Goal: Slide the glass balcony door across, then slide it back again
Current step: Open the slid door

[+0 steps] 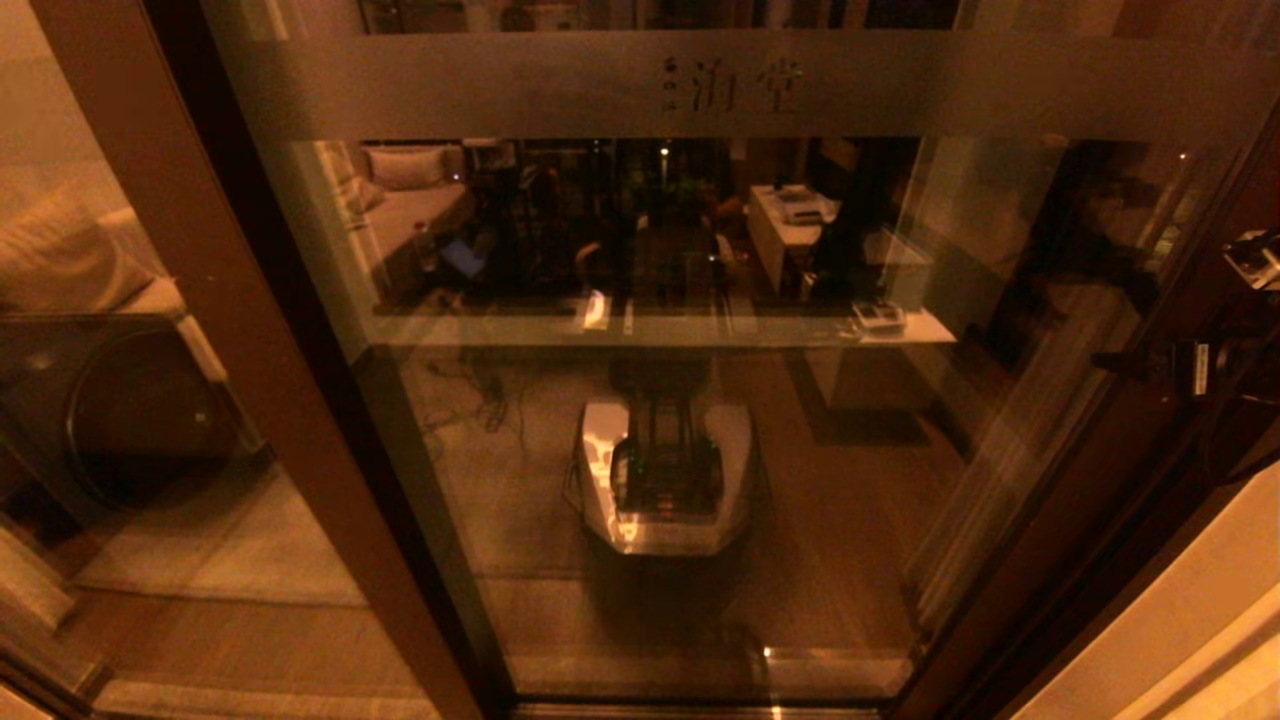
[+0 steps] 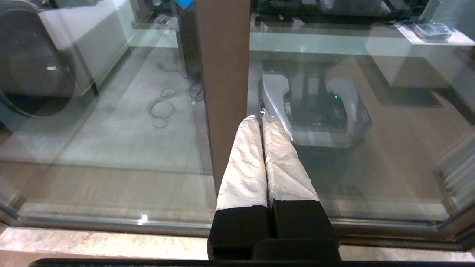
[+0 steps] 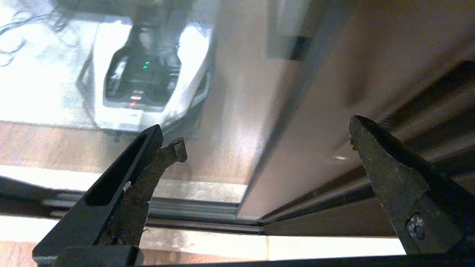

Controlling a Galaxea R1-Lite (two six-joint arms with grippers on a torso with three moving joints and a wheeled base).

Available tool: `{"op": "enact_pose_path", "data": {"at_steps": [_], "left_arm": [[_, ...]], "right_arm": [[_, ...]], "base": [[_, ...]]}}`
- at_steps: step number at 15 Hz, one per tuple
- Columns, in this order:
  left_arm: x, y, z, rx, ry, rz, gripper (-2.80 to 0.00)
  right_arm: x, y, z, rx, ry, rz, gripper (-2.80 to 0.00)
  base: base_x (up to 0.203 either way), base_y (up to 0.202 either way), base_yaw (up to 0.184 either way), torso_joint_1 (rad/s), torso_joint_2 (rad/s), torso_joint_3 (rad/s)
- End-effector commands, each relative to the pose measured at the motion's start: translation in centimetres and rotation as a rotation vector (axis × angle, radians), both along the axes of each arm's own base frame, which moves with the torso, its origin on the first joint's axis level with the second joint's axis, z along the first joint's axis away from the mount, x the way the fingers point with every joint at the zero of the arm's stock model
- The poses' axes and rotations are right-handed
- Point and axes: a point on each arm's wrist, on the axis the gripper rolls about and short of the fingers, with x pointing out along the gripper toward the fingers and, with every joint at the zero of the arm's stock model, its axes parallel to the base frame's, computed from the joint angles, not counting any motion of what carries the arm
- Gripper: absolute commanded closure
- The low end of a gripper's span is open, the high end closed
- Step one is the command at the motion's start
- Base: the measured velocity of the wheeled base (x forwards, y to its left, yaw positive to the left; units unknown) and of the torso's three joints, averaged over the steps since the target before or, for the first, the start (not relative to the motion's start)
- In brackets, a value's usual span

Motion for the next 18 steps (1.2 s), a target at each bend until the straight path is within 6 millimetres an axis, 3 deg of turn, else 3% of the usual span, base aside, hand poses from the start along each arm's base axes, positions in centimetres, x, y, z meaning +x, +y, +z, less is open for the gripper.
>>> {"op": "enact_pose_path", "data": {"at_steps": [1, 6, 13, 18], "left_arm": [[0.0, 0.0, 0.0, 0.000, 0.001, 0.000, 0.00], [0.0, 0.0, 0.0, 0.000, 0.001, 0.000, 0.00], [0.0, 0.0, 0.0, 0.000, 0.001, 0.000, 0.00], [0.0, 0.0, 0.0, 0.000, 0.001, 0.000, 0.00]], "right_arm": [[-0.3, -0.3, 0.3, -0.008, -0.010, -0.014, -2.80], [-0.7, -1.4, 0.5, -0.037, -0.002, -0.125, -2.80], [-1.9, -2.9, 1.0, -0.020, -0.025, -0.130, -2.80], [-0.8, -3.0, 0.4, -0.001, -0.016, -0.090, -2.80]], "base": [[0.000, 0.000, 0.000, 0.000, 0.00, 0.000], [0.000, 0.000, 0.000, 0.000, 0.00, 0.000], [0.000, 0.000, 0.000, 0.000, 0.00, 0.000], [0.000, 0.000, 0.000, 0.000, 0.00, 0.000]]}}
